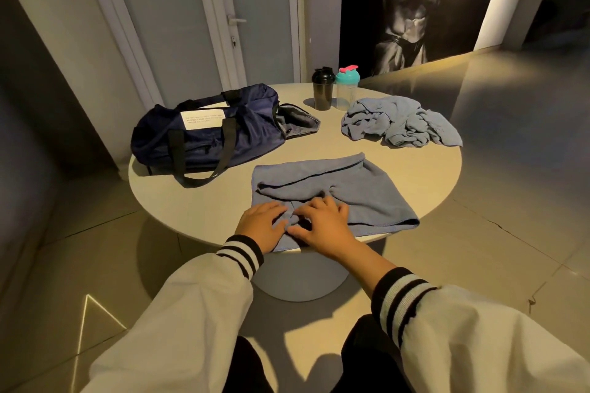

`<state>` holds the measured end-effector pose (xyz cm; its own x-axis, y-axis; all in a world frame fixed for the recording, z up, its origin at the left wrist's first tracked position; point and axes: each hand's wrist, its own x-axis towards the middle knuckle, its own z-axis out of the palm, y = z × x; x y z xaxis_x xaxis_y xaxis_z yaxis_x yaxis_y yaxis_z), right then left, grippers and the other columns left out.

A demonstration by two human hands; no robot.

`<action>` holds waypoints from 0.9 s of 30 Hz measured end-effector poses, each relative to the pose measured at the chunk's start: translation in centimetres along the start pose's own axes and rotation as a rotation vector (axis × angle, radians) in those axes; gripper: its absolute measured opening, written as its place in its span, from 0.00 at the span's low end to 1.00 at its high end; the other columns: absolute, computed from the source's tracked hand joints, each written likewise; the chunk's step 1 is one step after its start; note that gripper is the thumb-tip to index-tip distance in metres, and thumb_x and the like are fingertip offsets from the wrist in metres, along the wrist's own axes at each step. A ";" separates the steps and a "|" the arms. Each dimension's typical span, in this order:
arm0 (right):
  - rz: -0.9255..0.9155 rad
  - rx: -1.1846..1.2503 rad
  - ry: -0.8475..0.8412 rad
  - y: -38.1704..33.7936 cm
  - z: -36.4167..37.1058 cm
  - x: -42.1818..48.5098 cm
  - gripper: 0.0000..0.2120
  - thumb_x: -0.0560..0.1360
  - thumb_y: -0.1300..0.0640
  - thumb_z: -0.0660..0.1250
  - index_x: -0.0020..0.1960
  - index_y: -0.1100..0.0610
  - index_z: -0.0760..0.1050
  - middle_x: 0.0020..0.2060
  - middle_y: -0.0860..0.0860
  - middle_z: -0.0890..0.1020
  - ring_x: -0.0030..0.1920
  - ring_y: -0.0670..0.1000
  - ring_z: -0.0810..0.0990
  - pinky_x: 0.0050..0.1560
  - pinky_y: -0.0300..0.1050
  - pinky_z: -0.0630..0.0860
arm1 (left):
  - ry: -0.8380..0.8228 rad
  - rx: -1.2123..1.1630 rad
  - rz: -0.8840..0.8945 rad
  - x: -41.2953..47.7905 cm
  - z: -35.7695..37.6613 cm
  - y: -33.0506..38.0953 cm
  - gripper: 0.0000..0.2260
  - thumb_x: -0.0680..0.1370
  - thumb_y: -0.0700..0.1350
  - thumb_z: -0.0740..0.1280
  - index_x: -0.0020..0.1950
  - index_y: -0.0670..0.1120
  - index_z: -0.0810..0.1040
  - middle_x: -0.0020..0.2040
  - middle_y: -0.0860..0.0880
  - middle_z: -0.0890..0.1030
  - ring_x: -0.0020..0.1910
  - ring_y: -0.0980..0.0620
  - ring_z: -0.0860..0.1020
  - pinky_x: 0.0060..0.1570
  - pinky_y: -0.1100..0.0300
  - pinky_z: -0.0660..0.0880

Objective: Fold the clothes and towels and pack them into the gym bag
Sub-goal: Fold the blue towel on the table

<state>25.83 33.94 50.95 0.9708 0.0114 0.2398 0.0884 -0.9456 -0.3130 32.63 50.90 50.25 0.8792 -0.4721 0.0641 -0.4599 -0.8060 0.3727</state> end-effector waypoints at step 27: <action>-0.086 0.180 0.270 0.0 2.7 -2.6 0.09 0.77 0.55 0.67 0.56 0.53 0.81 0.49 0.49 0.78 0.51 0.51 0.74 0.54 0.48 0.71 | 0.266 -0.507 -0.133 -3.5 -0.9 -1.5 0.17 0.83 0.40 0.61 0.72 0.48 0.74 0.64 0.46 0.77 0.63 0.47 0.75 0.61 0.61 0.68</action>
<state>23.90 34.81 47.87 0.8660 -0.0203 0.4996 0.2292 -0.8719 -0.4328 30.35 54.08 50.34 0.9565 -0.2196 0.1919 -0.2838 -0.5496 0.7857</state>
